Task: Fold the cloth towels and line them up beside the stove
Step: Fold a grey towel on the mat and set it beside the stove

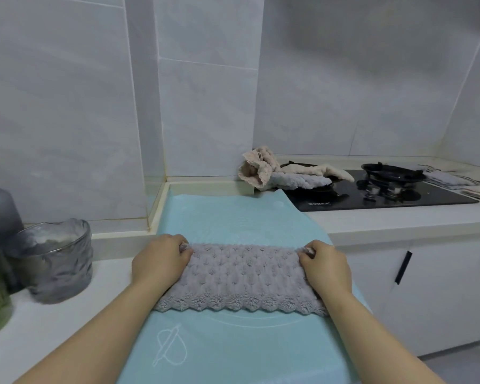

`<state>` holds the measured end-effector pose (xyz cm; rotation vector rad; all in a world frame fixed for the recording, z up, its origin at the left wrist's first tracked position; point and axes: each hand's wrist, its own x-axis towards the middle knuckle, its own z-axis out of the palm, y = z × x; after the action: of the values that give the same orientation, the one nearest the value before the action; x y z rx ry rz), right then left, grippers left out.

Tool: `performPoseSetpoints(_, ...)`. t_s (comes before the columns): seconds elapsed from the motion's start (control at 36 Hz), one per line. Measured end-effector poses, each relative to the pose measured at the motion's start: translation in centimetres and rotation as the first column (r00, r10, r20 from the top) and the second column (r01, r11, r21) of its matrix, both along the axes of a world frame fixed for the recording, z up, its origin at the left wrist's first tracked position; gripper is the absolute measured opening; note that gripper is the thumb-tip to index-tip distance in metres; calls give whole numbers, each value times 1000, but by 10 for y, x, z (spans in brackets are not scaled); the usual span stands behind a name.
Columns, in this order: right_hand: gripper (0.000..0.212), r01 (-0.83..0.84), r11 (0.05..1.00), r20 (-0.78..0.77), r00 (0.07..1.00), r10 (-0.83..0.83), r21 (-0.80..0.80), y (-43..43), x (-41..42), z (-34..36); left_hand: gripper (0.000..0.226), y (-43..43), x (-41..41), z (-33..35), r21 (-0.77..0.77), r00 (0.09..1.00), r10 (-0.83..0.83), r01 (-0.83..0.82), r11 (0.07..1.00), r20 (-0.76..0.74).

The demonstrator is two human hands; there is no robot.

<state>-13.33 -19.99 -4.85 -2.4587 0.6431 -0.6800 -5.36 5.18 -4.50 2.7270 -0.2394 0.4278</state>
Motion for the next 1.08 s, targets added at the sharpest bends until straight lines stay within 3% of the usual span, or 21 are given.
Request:
performPoseSetpoints(0.08, 21, 30, 995, -82, 996, -37, -92, -2, 0, 0, 30, 0, 2, 0, 75, 1000, -10, 12, 997, -27)
performPoseSetpoints(0.22, 22, 15, 997, -157, 987, -27, -74, -1, 1, 3, 31, 0, 2, 0, 98, 999, -20, 24, 995, -43)
performPoseSetpoints(0.56, 22, 14, 999, -155, 988, -20, -37, -2, -1, 4, 17, 2, -8, 5, -64, 999, -26, 28, 998, 43)
performPoseSetpoints(0.67, 22, 21, 1000, -161, 987, -25, -22, -2, 0, 4, 8, 2, -12, 9, -180, 997, -55, 64, 981, 57)
performPoseSetpoints(0.89, 17, -217, 976, 92, 973, 212, 38, 1, -2, 2, 28, 6, -14, 14, -420, 987, -152, 160, 893, 53)
performPoseSetpoints(1.08, 15, -218, 950, 204, 964, 173, 223, -9, -3, 5, 19, 11, -17, 13, -526, 993, -103, 55, 848, -61)
